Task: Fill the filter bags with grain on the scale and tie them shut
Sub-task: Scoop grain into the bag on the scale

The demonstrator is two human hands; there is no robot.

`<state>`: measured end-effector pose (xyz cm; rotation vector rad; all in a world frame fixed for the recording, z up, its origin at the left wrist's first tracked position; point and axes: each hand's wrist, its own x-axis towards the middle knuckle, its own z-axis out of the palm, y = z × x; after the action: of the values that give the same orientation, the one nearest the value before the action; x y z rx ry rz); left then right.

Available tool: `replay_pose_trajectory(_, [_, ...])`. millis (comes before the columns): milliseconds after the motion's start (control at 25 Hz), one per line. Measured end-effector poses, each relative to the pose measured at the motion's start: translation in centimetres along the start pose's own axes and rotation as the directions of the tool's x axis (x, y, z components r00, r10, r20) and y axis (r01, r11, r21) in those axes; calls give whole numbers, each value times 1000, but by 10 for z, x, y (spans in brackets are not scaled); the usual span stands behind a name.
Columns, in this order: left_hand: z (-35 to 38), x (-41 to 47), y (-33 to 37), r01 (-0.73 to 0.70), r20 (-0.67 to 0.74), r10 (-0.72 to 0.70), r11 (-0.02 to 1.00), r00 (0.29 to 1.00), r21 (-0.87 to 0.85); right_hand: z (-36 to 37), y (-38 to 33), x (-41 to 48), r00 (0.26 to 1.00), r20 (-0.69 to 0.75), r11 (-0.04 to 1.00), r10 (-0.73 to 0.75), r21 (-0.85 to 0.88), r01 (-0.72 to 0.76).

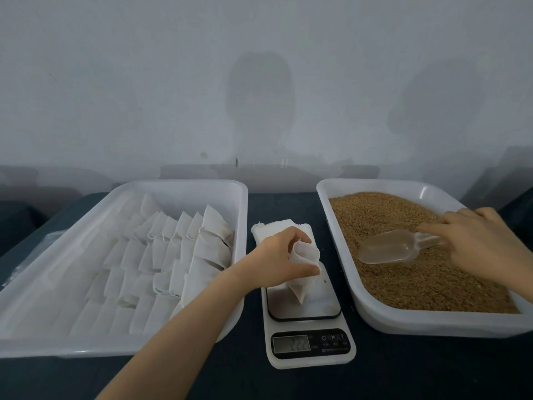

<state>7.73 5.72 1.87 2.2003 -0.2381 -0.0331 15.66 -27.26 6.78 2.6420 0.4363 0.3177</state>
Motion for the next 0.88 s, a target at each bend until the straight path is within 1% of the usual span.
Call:
replay_pose_trajectory(80, [0,0,0,6,4,-6,1000,1000,-8,2,-7,0,1000,12,999,-2,42,1])
replay_pose_trajectory(280, [0,0,-1,8,9,-8,1000,1000,-24,21,-10,-2,999,45,966,30,254,-40])
replay_pose_trajectory(400, [0,1,0,6,10,-5,1000,1000,-20,33,0,-5,996,77,912,55,401,-81])
replay_pose_trajectory(560, [1,1,-1,-3,5,3,1000,1000,-11,42,11,-11,987,146,858,73,495,-136])
replay_pose_trajectory(640, [0,1,-1,-8,0,8,1000,1000,-6,44,14,-14,985,154,822,84,549,-155])
replay_pose_trajectory(800, [0,0,-2,-10,-9,10,1000,1000,8,45,14,-23,979,190,705,68,685,-182])
replay_pose_trajectory(880, [0,0,-2,-9,-10,9,1000,1000,8,43,13,-27,978,198,680,68,708,-191])
